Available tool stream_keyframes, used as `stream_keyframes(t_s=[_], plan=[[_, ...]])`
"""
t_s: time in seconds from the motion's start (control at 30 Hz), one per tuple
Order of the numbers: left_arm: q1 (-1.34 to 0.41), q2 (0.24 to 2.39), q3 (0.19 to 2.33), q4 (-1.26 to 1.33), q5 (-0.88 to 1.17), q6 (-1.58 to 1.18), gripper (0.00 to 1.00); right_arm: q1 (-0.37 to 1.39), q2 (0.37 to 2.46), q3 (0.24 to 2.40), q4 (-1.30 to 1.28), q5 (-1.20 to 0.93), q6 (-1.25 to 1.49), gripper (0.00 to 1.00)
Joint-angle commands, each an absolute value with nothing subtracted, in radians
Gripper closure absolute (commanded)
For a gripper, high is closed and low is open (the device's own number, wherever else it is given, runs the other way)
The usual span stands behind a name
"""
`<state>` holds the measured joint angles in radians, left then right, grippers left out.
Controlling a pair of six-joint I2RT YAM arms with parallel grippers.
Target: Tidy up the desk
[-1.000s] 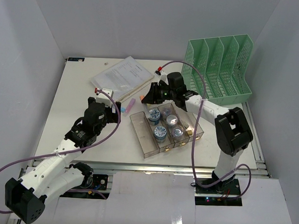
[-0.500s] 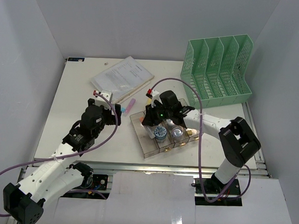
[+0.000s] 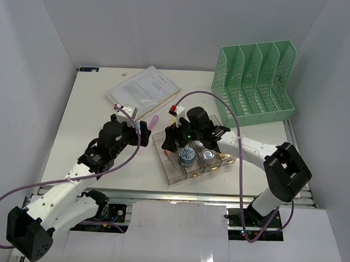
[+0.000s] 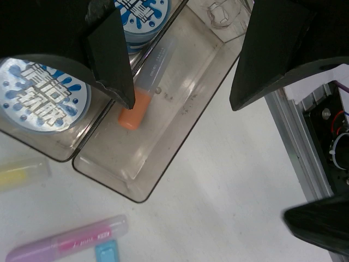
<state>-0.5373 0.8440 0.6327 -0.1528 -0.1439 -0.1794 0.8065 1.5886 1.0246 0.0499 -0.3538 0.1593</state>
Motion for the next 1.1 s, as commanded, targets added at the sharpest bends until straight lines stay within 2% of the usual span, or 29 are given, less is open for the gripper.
stream_keyframes(t_s=[0.0, 0.1, 0.17, 0.23, 0.4, 0.57, 0.77, 1.07], plan=[[-0.531, 0.922, 0.678, -0.096, -0.063, -0.327, 0.02, 0.72, 1.439, 1.056, -0.002, -0.594, -0.113, 0.2], [-0.528, 1.039, 0.786, -0.086, -0.002, -0.43, 0.03, 0.56, 1.367, 1.03, -0.04, -0.928, -0.19, 0.22], [-0.526, 1.135, 0.871, -0.128, 0.037, -0.459, 0.05, 0.461, 1.325, 0.996, -0.044, -1.058, -0.221, 0.21], [-0.524, 1.279, 0.975, -0.177, 0.057, -0.463, 0.09, 0.421, 1.266, 0.968, -0.104, -1.101, -0.288, 0.2], [-0.523, 1.567, 1.308, -0.384, 0.083, -0.452, 0.21, 0.319, 1.109, 0.863, -0.129, -1.088, -0.393, 0.2], [-0.523, 1.801, 1.512, -0.533, 0.125, -0.388, 0.3, 0.224, 1.036, 0.769, -0.02, -1.134, -0.332, 0.18], [-0.532, 1.954, 1.672, -0.684, 0.104, -0.325, 0.29, 0.127, 1.011, 0.715, 0.053, -1.225, -0.262, 0.18], [-0.575, 2.137, 1.844, -0.815, 0.044, -0.275, 0.29, 0.109, 1.005, 0.704, 0.072, -1.252, -0.236, 0.18]])
